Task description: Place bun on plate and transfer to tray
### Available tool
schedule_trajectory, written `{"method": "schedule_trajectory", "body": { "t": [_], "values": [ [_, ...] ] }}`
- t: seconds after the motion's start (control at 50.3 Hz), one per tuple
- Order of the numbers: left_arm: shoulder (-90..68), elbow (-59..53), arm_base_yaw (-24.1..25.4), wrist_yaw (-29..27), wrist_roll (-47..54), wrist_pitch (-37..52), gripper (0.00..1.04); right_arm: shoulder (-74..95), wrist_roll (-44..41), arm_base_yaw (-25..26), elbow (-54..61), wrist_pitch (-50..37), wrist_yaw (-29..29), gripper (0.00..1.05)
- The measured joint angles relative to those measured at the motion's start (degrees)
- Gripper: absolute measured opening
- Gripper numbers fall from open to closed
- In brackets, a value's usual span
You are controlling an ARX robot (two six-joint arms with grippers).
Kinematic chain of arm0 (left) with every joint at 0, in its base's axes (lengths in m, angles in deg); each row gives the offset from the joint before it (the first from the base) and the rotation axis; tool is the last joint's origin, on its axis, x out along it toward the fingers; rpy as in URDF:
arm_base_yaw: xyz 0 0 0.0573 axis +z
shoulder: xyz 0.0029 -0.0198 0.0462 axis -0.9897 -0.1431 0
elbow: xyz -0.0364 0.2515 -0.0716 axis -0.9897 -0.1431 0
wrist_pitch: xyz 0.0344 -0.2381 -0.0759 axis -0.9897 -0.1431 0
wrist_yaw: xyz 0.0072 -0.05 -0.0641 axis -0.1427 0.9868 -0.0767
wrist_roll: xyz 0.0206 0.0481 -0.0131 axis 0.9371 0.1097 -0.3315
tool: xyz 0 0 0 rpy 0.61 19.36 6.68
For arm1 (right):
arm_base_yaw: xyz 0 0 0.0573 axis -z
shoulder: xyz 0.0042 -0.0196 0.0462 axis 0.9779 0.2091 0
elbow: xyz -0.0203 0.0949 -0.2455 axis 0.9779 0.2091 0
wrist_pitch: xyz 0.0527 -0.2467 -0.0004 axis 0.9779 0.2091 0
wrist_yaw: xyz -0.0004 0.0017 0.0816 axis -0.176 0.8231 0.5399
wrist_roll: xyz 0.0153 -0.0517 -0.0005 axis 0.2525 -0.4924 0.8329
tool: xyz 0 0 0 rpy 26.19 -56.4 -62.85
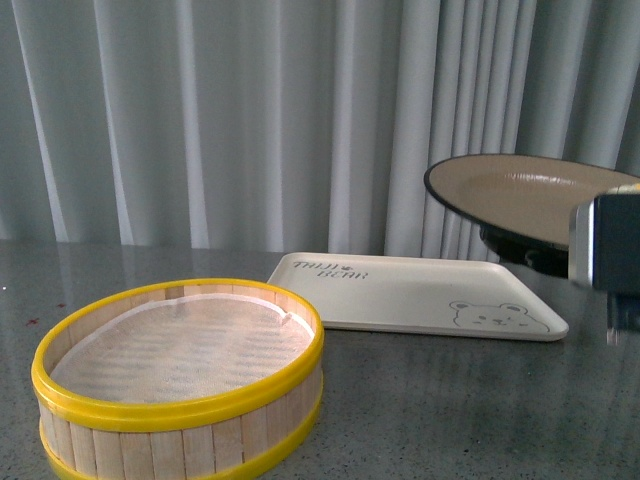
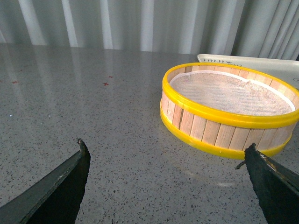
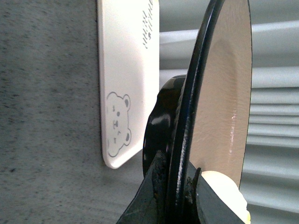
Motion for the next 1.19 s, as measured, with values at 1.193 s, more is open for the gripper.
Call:
{"method": "schedule_trajectory", "body": {
  "t": [1.193],
  "values": [
    [0.00, 0.00, -0.02, 0.00, -0.02, 0.00, 0.98, 39.71, -5.42, 6.56, -47.43, 25.94, 12.07, 0.03]
  ]
}}
